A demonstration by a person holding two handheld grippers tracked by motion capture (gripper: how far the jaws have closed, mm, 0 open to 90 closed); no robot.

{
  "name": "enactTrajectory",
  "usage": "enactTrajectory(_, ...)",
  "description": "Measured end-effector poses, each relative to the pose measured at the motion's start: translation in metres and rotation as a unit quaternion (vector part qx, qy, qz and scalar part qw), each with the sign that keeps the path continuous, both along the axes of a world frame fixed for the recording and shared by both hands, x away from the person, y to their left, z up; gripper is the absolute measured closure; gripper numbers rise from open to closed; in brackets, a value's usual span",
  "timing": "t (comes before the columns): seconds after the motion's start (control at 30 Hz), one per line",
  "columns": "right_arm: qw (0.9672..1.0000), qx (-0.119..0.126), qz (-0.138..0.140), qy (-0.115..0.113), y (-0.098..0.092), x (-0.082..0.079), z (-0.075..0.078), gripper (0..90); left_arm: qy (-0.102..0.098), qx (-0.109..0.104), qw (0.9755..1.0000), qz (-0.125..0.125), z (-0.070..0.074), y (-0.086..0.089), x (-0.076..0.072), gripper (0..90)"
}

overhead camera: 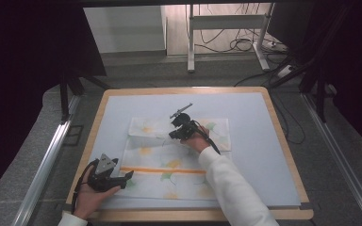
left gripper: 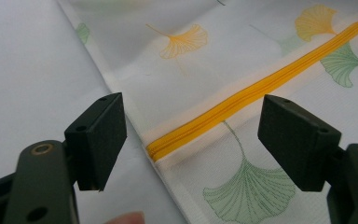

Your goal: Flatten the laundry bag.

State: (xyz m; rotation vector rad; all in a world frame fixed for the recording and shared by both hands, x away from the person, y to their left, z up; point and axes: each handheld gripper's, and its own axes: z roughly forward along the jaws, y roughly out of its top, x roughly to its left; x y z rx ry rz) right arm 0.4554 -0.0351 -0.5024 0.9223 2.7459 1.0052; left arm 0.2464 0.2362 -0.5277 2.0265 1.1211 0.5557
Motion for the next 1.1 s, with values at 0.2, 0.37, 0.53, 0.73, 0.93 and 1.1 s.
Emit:
enactTrajectory(0.2, 0.9992, 0.024, -0.031, 0.01, -0.007, 0.033, 0.014, 89.4, 0.0, -0.001, 1.0, 0.001, 0.0, 0.0, -0.001, 23.3)
enactTrajectory(0.37, 0.9986, 0.014, -0.05, 0.01, -0.004, 0.062, 0.015, 89.4, 0.0, -0.001, 1.0, 0.002, 0.0, 0.001, 0.0, 23.2)
enactTrajectory(0.53, 0.997, 0.015, -0.073, 0.017, -0.005, 0.09, 0.014, 89.3, 0.0, 0.0, 1.0, 0.0, 0.0, 0.002, 0.0, 23.2)
enactTrajectory(0.73, 0.9943, 0.026, -0.1, 0.025, -0.009, 0.109, 0.011, 88.2, 0.0, -0.001, 1.0, -0.003, 0.0, 0.002, -0.001, 23.2)
enactTrajectory(0.93, 0.9875, 0.009, -0.156, -0.017, -0.03, 0.121, 0.021, 63.1, -0.002, -0.003, 1.0, -0.002, 0.0, 0.004, -0.001, 23.2)
enactTrajectory(1.1, 0.9825, 0.047, -0.163, -0.077, -0.058, 0.106, 0.071, 62.2, 0.0, -0.003, 1.0, -0.002, 0.0, 0.004, 0.001, 23.3)
